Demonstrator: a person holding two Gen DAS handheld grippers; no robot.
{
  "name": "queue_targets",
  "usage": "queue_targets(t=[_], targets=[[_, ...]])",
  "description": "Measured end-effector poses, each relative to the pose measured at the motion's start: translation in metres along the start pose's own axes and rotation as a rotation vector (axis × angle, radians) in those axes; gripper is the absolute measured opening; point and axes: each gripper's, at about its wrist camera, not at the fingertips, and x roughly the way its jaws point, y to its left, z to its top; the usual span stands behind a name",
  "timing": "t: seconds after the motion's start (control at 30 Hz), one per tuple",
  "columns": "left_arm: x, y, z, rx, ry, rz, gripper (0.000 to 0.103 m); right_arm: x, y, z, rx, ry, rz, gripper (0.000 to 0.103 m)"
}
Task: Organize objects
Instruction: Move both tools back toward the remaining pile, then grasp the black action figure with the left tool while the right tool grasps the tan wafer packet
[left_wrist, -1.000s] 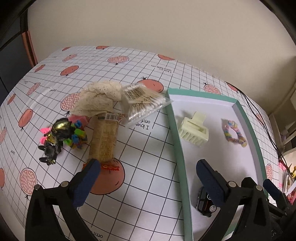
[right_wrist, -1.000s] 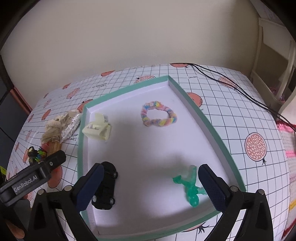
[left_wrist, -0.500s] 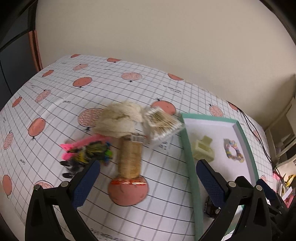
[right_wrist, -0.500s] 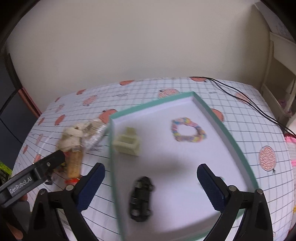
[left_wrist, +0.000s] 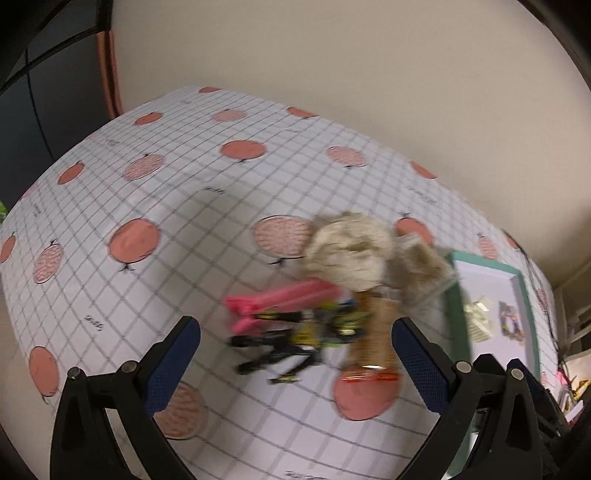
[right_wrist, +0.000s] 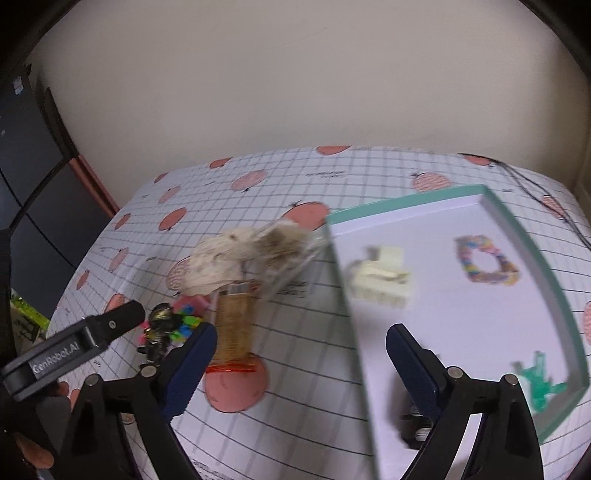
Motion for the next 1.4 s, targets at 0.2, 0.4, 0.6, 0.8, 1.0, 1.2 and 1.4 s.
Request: queue_targets(t=[0.2, 0.4, 0.6, 0.8, 1.0, 1.2, 1.4], targets=[[0.009, 0.027, 0.000, -0.052, 0.029, 0.013, 0.103, 0.021, 0.023, -0.007, -0.025, 0.049, 0.008, 0.090], [0.011, 0.020, 0.000, -0.030, 0.038, -0.017, 0.103, 0.041, 0.036, -0.014, -0.041, 0.097, 0.019, 0.090], [0.016, 0.001, 0.000, 0.039, 0.036, -0.027, 0.103, 0.052, 0.045, -0.020, -0.078, 0.128, 0.017, 0.088], [0.028, -0.010, -0.004, 0.086, 0.062, -0.014, 0.099, 0.062, 0.046, -0.022, -0.075, 0.145, 0.020, 0.088], [0.040, -0.012, -0.002, 0.087, 0.073, -0.020, 0.087, 0.071, 0.048, -0.023, -0.073, 0.152, 0.032, 0.085], [0.045, -0.011, 0.001, 0.083, 0.067, -0.035, 0.068, 0.078, 0.050, -0.023, -0.072, 0.150, 0.035, 0.081], [0.045, -0.007, 0.004, 0.066, 0.053, -0.048, 0.062, 0.078, 0.052, -0.023, -0.068, 0.136, 0.036, 0.069]])
